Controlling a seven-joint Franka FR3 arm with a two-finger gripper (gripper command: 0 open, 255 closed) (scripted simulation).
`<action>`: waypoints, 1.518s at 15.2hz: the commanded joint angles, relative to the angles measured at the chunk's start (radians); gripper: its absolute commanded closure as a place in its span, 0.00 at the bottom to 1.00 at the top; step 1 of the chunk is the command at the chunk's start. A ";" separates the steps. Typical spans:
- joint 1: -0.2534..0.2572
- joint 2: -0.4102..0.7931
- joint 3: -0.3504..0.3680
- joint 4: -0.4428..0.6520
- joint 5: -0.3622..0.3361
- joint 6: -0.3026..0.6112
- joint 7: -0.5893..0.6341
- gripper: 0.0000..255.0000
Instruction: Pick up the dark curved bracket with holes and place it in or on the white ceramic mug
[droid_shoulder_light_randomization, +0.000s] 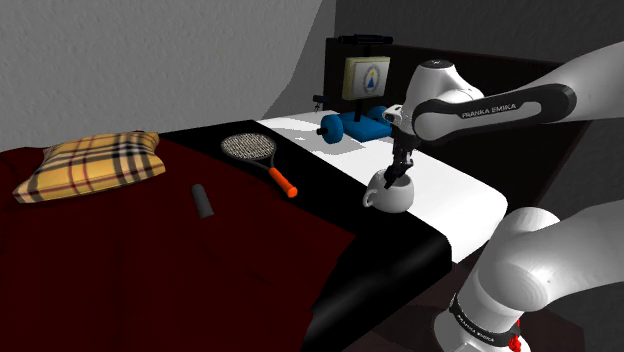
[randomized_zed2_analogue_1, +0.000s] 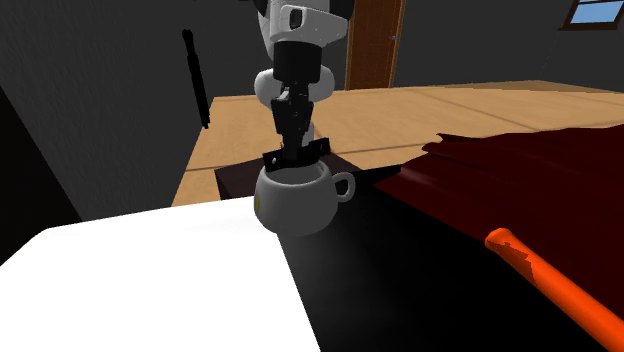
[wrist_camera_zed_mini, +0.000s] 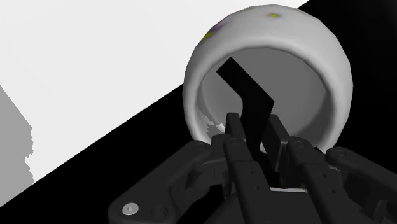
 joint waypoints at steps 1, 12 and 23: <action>-0.002 0.005 -0.003 -0.007 -0.001 0.000 0.000 1.00; -0.003 0.005 -0.002 -0.007 0.000 0.001 0.000 0.00; 0.008 -0.069 0.044 0.068 0.037 -0.151 -0.010 0.00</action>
